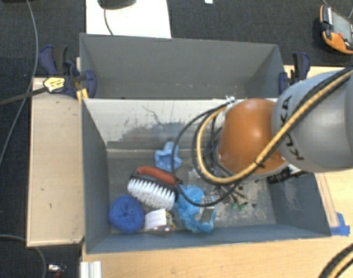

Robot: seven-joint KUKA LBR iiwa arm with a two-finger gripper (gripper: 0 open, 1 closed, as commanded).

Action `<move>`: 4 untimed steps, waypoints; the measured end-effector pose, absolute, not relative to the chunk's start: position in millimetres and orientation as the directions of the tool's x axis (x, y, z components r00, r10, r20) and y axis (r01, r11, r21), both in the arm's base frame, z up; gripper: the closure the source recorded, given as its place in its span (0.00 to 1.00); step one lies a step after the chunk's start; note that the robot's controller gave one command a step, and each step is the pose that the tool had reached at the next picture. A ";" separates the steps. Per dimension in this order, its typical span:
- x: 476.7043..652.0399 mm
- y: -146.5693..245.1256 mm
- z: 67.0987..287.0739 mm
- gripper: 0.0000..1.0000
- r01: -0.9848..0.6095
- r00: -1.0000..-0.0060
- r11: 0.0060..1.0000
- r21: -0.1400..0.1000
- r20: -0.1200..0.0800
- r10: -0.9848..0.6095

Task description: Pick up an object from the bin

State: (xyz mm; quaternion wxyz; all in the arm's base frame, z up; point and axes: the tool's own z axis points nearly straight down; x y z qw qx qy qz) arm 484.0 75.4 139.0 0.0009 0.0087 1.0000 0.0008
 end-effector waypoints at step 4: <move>487.2 74.6 96.3 1.00 0.209 -0.978 0.978 0.002 0.001 0.209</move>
Offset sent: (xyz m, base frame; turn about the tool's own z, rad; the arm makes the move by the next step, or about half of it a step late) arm 0.0031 0.0175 -0.0424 0.2715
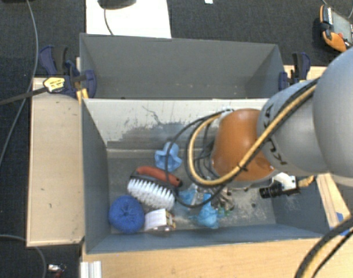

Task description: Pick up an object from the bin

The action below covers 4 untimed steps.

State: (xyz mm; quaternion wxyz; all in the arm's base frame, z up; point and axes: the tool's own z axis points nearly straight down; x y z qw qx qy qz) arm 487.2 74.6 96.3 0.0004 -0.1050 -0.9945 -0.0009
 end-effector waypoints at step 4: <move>497.3 53.4 127.1 1.00 0.217 -0.976 0.976 0.006 -0.002 0.217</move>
Offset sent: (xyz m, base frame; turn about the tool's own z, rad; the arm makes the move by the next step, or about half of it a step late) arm -0.0043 -0.0081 0.0254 0.0174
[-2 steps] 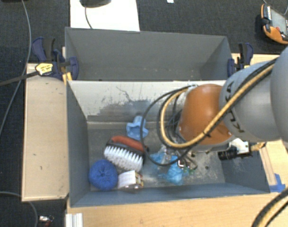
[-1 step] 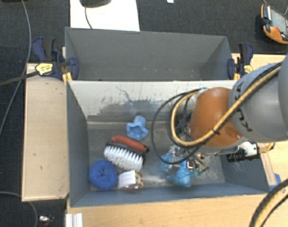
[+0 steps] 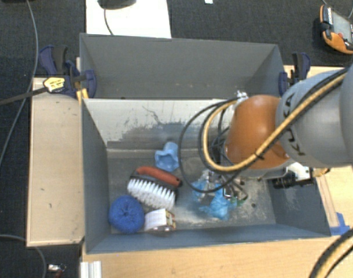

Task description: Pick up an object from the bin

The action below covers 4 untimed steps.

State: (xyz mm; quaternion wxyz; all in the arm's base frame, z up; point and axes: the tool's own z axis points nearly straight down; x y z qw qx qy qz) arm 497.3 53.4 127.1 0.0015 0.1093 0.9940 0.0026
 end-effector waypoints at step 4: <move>486.0 34.8 162.8 1.00 0.257 -0.966 0.966 0.009 -0.010 0.257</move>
Offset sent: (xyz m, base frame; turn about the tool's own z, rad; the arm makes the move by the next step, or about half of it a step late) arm -0.0052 -0.0213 0.0169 0.0191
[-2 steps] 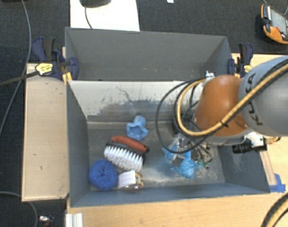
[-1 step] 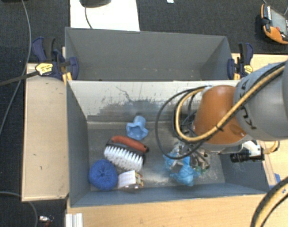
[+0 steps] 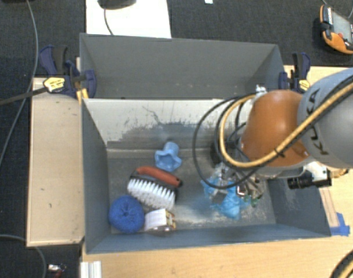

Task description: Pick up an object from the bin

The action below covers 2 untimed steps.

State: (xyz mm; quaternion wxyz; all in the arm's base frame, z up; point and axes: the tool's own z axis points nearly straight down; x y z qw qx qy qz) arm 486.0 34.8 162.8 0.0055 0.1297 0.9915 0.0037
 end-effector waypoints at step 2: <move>495.0 32.8 182.0 1.00 0.282 -0.959 0.959 0.010 -0.014 0.282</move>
Offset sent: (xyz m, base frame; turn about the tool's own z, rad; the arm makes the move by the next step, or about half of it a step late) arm 0.0072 -0.0022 0.0175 0.0276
